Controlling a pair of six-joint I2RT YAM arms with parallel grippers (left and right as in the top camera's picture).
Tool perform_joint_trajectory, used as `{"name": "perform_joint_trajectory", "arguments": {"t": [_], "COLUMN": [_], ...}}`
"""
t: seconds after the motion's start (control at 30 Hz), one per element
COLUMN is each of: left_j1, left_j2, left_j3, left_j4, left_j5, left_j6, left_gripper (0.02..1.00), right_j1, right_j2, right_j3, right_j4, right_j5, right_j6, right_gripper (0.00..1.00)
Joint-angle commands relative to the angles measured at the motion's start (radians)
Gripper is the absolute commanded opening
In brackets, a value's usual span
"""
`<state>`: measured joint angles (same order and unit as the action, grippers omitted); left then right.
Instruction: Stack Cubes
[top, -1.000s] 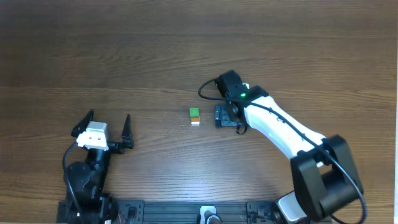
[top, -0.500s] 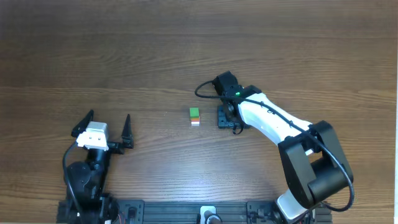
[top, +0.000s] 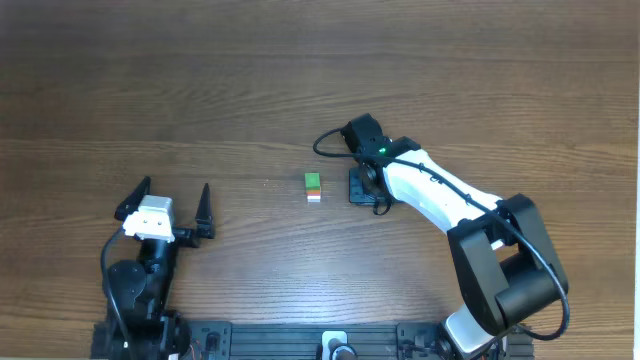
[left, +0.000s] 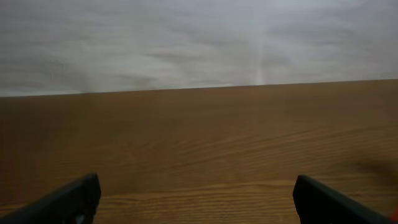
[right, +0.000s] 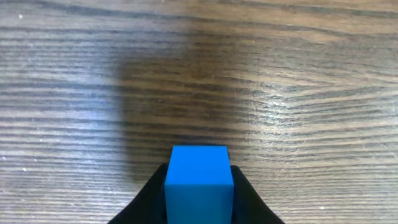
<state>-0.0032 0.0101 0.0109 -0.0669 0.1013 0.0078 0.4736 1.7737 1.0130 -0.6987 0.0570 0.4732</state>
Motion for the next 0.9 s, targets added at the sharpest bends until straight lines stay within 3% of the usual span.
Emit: {"name": "perform_joint_trajectory", "arguments": {"t": [0.03,0.17,0.37,0.63,0.9], "left_j1": [0.007,0.007,0.007,0.007,0.007], "left_j2": [-0.007,-0.007,-0.007,-0.007,-0.007], "left_j3": [-0.005,-0.005,-0.005,-0.005,-0.005], "left_j4": [-0.001,-0.001,-0.001,-0.001,-0.001], "left_j5": [0.003,0.003,0.003,0.003,0.003], "left_j6": [0.014,0.014,0.014,0.014,0.014], "left_gripper": [1.000,1.000,1.000,0.998,1.000], "right_j1": [-0.001,0.032,0.209,0.306,0.320], "right_j2": [-0.088,-0.263,-0.236,-0.081,0.028], "right_j3": [0.005,0.084,0.449,0.544,0.583], "right_j4": [-0.001,-0.083,-0.428,-0.469,-0.480], "right_j5": [-0.004,0.000,0.113,0.100,0.068], "right_j6": [0.012,0.012,0.103,0.207,0.245], "right_gripper": [0.169,0.148,0.123,0.115,0.110]}}
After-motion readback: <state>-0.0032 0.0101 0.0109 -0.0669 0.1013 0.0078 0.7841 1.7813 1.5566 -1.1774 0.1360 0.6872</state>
